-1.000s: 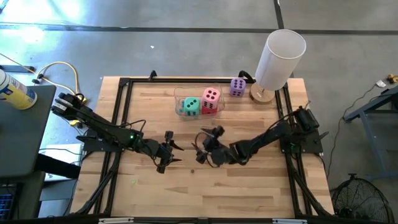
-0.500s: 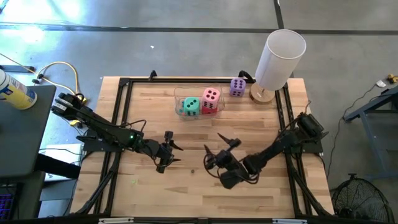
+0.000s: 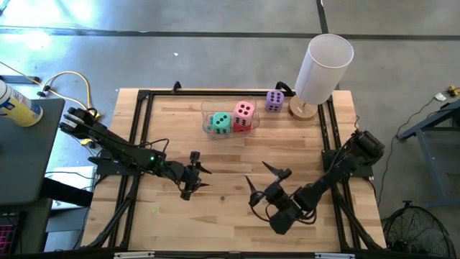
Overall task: Pick & Place Dice
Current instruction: Put the large purple dice into the transparent bin
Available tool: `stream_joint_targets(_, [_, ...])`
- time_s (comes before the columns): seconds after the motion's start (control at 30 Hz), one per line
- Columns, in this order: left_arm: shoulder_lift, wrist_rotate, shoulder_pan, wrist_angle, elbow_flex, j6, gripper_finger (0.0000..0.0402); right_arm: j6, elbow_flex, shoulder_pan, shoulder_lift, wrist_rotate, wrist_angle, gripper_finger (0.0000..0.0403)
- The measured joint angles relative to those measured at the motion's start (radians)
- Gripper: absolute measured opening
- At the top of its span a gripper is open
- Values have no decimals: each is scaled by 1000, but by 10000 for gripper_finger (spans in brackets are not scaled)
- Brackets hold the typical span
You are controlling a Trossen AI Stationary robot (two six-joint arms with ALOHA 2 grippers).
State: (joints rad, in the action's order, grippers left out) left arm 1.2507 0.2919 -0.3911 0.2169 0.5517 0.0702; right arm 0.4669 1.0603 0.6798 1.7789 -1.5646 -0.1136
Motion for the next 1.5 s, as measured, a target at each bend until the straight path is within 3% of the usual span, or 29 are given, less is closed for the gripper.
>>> stream_joint_targets(0.13, [0, 1, 0, 3, 0, -16, 202, 381, -23, -35, -1, 32, 211, 366])
stream_joint_targets(0.23, [0, 1, 0, 4, 0, -23, 202, 730, -38, -81, -32, 168, 426, 366])
stream_joint_targets(0.33, [0, 0, 0, 4, 0, -26, 202, 893, -43, -125, -39, 238, 612, 366])
stream_joint_targets(0.53, [0, 0, 0, 6, 0, -18, 202, 1124, -43, -228, -59, 235, 824, 366])
stream_joint_targets(0.67, [0, 0, -3, 67, 0, -23, 202, 1166, -43, -345, -92, 290, 902, 366])
stream_joint_targets(0.9, [0, -5, -7, 104, 0, -46, 202, 1170, -43, -510, -141, 378, 893, 366])
stream_joint_targets(1.1, [0, -42, -12, 109, 0, -69, 202, 950, -43, -625, -194, 436, 861, 366])
stream_joint_targets(1.23, [0, -39, -8, 108, 0, -63, 202, 886, -43, -751, -225, 545, 833, 366])
stream_joint_targets(1.5, [0, -32, -7, 106, 0, -58, 202, 786, -42, -915, -227, 581, 800, 366])
